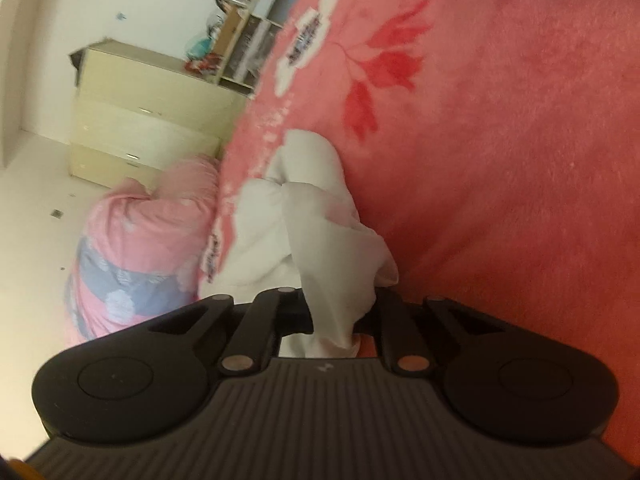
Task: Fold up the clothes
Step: 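Lift the pinched shirt corner with both grippers and fold it over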
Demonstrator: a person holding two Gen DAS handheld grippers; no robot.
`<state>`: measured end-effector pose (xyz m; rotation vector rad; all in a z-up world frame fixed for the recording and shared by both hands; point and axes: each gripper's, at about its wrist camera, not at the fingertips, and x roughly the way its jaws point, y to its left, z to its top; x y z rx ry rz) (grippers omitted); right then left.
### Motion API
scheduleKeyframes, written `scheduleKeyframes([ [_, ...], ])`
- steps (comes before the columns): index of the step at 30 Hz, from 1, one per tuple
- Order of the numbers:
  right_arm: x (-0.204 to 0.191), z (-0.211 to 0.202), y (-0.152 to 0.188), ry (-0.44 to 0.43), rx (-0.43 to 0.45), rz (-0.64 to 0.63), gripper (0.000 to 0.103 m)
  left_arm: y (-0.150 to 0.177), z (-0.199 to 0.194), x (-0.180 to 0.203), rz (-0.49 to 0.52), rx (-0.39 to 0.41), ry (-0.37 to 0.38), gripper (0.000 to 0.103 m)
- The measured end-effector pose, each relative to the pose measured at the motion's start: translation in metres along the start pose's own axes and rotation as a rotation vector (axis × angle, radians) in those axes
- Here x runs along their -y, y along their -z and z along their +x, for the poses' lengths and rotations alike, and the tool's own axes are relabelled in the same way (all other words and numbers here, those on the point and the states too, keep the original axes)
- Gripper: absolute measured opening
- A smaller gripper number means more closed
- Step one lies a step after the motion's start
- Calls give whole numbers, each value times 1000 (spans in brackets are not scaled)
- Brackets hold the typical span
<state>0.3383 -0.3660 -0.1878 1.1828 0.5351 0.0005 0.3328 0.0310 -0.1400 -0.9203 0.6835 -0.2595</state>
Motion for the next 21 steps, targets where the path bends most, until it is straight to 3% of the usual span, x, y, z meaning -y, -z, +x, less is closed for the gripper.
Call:
scheduleKeyframes([
  [6, -13, -54, 28, -55, 28, 29, 6, 3, -73, 7, 44, -18, 56, 4],
  [10, -10, -114, 73, -75, 14, 37, 6, 19, -147, -8, 104, -44, 67, 4],
  [15, 10, -195, 155, -76, -12, 42, 6, 44, -236, -61, 144, -92, 17, 4],
  [19, 19, -235, 207, -30, -29, -25, 9, 67, -277, -95, 230, -116, -39, 8],
  [20, 22, -241, 216, -15, -36, -50, 12, 71, -279, -98, 277, -117, -73, 10],
  [21, 21, -244, 220, 33, -29, -111, 17, 76, -280, -99, 328, -116, -109, 20],
])
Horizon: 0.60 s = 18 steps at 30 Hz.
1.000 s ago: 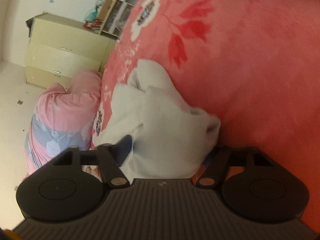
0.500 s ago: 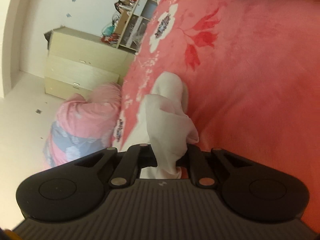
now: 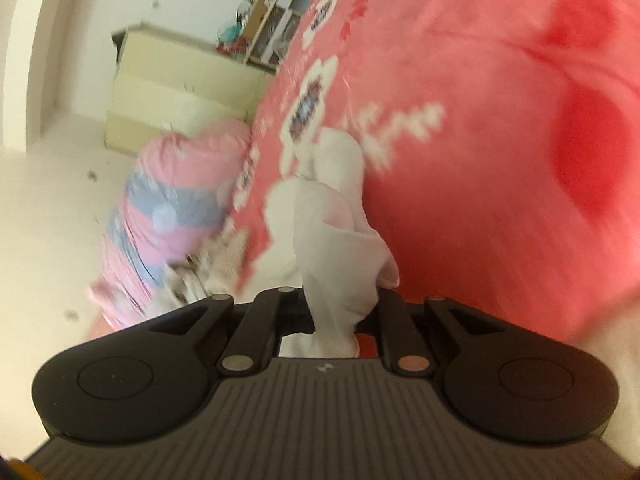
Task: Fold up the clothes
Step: 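Lift the pinched shirt corner with both grippers and fold it over, then release the shirt and raise both open grippers above the folded shirt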
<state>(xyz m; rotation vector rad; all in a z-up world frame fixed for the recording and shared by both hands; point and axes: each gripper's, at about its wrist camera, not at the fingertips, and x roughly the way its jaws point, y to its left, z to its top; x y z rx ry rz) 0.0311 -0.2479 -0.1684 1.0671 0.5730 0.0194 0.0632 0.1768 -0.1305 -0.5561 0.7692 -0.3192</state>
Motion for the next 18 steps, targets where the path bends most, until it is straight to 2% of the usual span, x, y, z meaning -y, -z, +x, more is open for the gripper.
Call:
scheduleKeyframes([
  [1, -1, -2, 3, 53, 7, -65, 23, 1, -3, 2, 36, 15, -32, 26],
  [2, -2, -6, 4, 80, 20, -103, 24, 1, -7, 4, 70, 33, -62, 35],
  [4, -4, -20, 2, 86, 43, -110, 33, 1, -18, 7, 117, 75, -101, 43],
  [5, -4, -27, 0, 88, 54, -112, 44, 0, -25, 6, 116, 99, -110, 51],
  [6, -7, -38, 0, 116, 88, -149, 55, -1, -32, 6, 114, 124, -120, 54],
  [8, -14, -59, 1, 184, 162, -240, 62, -4, -40, 10, 115, 152, -151, 54],
  [11, -29, -76, 9, 248, 230, -412, 62, -5, -48, 18, 127, 180, -167, 55],
  [13, -49, -73, 18, 242, 242, -591, 62, -4, -41, 33, 178, 172, -146, 58],
  [18, -108, -10, 44, 211, 191, -1069, 61, 3, -9, 69, 282, 116, -113, 59],
])
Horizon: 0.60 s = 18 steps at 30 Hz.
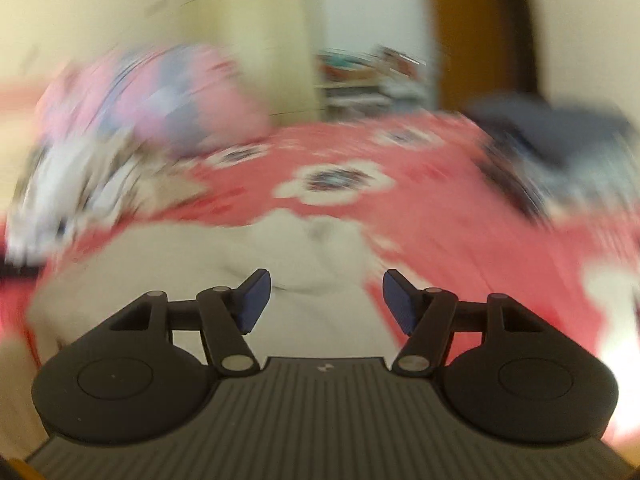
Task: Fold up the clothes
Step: 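Release the shirt and raise both open grippers above the folded shirt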
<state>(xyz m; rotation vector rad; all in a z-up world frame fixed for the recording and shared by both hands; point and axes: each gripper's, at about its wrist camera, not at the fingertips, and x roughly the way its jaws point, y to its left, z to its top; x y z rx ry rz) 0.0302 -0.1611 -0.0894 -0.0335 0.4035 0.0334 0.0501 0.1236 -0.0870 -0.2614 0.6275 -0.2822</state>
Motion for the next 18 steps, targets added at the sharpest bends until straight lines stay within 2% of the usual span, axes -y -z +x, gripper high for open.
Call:
scheduleKeyframes([
  [4, -49, 59, -18, -66, -45, -354, 60, 4, 17, 21, 87, 3, -24, 59],
  [7, -65, 96, -22, -105, -116, -513, 59, 8, 28, 28, 145, 0, -54, 59],
  [8, -68, 109, -22, -116, -141, -563, 54, 9, 31, 27, 153, -5, -65, 59],
  [9, -68, 120, -22, -125, -175, -603, 40, 9, 35, 25, 159, -10, -76, 60],
  [10, -65, 128, -21, -132, -207, -623, 31, 10, 38, 24, 165, -15, -87, 60],
  [11, -59, 137, -23, -134, -237, -621, 12, 10, 41, 22, 171, -20, -98, 60],
  [12, -48, 142, -28, -133, -242, -579, 5, 11, 44, 21, 177, -25, -109, 60],
  [13, -37, 147, -34, -133, -244, -533, 5, 11, 45, 18, 170, -31, -110, 60],
  [17, 43, 158, -60, -133, -193, -112, 6, 10, 48, 5, 138, -49, -116, 60],
  [18, 64, 160, -57, -136, -184, -1, 7, 10, 49, 3, 132, -53, -118, 60],
])
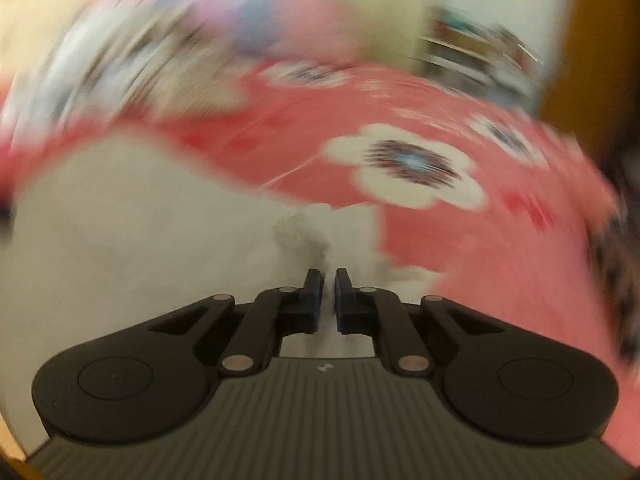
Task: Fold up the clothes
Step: 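Release the shirt and raise both open grippers above the folded shirt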
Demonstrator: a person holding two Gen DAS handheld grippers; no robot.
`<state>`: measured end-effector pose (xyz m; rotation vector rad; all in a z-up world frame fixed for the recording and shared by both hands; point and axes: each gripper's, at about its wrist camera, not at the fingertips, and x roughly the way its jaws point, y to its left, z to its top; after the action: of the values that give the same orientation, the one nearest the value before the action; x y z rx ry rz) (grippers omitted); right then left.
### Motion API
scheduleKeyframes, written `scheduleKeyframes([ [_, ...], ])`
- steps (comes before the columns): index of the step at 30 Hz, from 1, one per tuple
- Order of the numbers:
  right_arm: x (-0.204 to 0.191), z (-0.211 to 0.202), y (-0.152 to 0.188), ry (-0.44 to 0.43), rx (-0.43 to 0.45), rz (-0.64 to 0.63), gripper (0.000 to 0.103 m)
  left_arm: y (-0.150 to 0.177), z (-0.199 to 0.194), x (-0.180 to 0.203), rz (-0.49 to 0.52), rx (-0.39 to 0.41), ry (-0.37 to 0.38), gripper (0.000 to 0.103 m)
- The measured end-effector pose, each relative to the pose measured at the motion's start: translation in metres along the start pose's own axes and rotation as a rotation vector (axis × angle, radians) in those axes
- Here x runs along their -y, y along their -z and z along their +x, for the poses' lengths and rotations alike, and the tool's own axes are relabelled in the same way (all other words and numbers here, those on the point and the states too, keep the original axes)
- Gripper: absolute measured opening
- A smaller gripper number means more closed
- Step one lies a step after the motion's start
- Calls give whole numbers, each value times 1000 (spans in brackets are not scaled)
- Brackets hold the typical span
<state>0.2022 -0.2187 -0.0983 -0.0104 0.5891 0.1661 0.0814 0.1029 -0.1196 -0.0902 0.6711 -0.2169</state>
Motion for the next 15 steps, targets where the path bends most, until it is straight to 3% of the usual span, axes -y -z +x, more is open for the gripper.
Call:
scheduleKeyframes([
  [3, 65, -1, 13, -42, 50, 327, 10, 0, 0, -4, -12, -4, -1, 61],
  [7, 114, -16, 49, -37, 122, 668, 11, -2, 0, -5, -24, -2, -6, 61],
  [11, 114, -48, 62, -41, 224, 719, 11, -4, -3, -7, -40, 7, -10, 61],
  [15, 88, -59, 61, -189, 178, 624, 11, -6, -4, -9, -59, 2, -16, 61],
])
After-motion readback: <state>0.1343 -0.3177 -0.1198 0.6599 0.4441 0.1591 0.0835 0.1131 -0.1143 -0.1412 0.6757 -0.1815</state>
